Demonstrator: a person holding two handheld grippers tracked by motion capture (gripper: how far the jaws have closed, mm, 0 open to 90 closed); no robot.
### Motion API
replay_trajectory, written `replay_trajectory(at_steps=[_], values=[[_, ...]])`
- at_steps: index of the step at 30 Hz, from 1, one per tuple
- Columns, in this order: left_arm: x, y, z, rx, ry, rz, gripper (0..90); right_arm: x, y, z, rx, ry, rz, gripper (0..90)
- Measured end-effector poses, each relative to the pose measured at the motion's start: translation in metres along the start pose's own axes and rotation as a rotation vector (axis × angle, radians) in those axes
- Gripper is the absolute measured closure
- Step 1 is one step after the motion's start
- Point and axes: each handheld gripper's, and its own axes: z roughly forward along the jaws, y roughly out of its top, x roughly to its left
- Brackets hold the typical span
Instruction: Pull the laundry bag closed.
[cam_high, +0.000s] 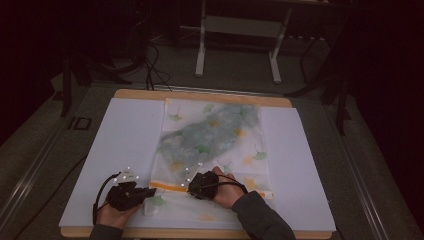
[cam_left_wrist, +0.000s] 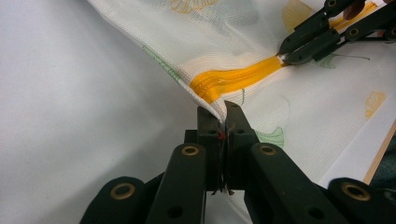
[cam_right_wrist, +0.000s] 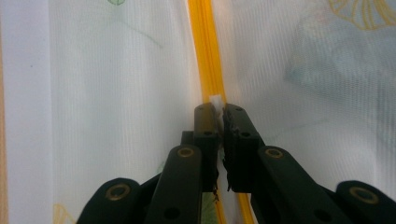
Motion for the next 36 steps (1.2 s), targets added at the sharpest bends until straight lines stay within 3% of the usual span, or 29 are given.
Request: replay_trajectory(at_steps=[36], values=[[0.003,0.0,-0.002,0.0,0.001,-0.006,87.9,-0.006,-0.025,-0.015,0.049,-0.019,0.016,84.8]])
